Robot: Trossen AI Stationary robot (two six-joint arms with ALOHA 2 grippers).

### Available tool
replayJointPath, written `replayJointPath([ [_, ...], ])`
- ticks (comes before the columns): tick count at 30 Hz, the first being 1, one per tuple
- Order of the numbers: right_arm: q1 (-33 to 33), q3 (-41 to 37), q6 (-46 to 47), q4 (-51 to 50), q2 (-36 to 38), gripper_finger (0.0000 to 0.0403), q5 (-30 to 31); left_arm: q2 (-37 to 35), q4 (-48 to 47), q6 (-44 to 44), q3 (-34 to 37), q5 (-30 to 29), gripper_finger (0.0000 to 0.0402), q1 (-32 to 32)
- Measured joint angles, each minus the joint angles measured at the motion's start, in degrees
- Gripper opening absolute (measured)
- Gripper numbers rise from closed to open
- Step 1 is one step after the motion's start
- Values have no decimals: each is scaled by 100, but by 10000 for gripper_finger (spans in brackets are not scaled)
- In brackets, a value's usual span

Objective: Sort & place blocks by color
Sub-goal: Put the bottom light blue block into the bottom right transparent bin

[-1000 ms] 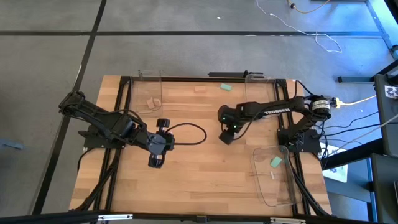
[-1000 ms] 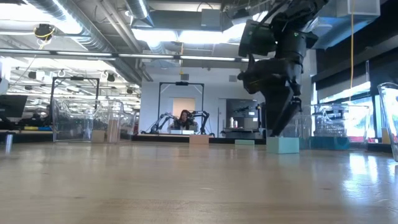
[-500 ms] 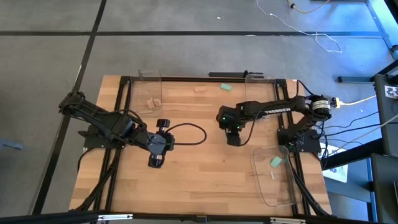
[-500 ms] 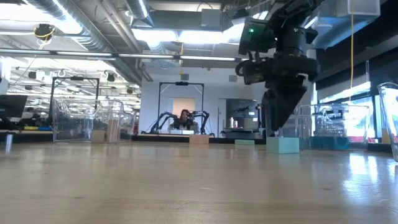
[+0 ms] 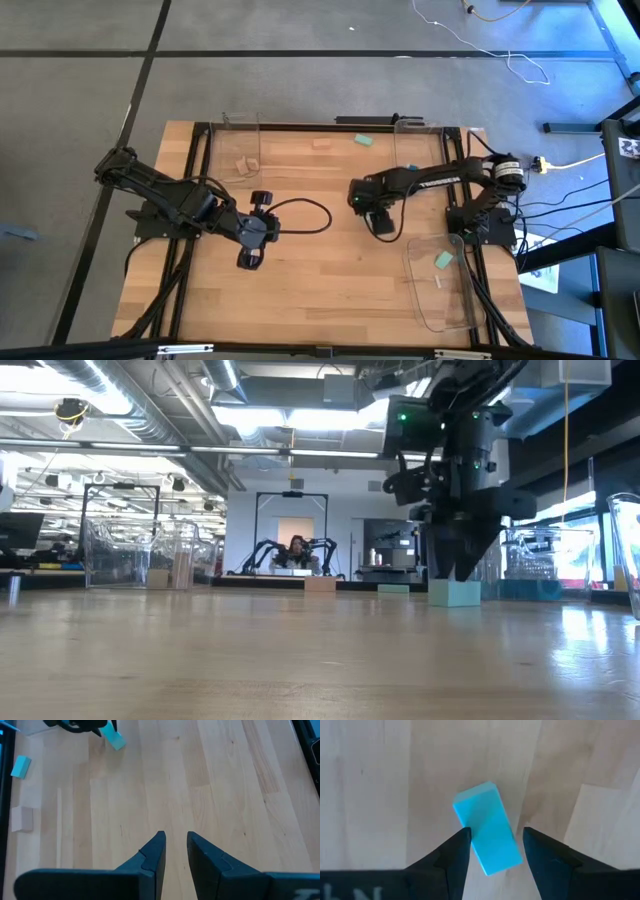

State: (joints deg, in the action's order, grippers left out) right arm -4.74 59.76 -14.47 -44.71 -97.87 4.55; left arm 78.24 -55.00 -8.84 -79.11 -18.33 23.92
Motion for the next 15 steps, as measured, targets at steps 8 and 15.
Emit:
replayJointPath([
  [8, 5, 7, -245, 84, -200, 186, 9, 0, -68, 2, 0, -26, 72, 0],
  [15, 1, -4, -254, 287, -209, 186, 10, 0, -154, 2, 0, -61, 72, -2],
])
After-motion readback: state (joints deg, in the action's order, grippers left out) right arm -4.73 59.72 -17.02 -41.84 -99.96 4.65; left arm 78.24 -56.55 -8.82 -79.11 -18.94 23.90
